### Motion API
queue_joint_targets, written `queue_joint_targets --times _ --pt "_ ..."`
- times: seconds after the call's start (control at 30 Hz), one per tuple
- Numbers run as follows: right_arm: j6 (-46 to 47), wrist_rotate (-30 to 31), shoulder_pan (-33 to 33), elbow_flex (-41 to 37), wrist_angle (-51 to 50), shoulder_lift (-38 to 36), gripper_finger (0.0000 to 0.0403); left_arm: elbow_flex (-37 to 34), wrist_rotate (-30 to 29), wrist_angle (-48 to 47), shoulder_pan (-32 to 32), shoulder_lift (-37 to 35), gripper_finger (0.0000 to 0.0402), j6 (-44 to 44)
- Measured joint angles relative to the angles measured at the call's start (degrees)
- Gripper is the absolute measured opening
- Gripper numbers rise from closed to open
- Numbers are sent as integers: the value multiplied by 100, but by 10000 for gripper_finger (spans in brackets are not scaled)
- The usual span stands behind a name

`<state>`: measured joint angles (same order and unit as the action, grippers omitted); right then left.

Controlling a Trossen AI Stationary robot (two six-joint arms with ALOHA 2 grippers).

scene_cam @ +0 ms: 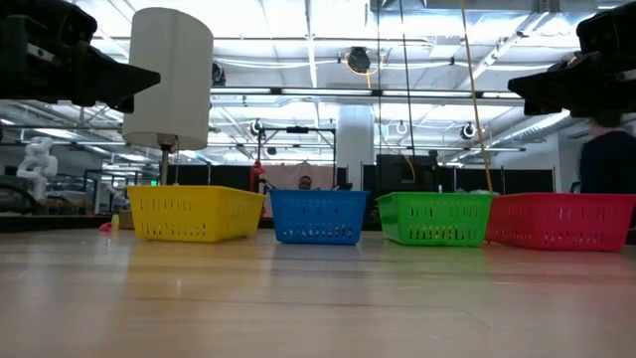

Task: Sort crayons
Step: Return to Home Position

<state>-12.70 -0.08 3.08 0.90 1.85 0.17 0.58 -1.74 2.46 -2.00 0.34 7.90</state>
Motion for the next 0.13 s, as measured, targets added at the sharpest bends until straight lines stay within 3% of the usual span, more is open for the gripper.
queue_joint_targets --times 0.13 --pt "0 0 -1 -1 0 -1 0 0 0 0 0 2 1 0"
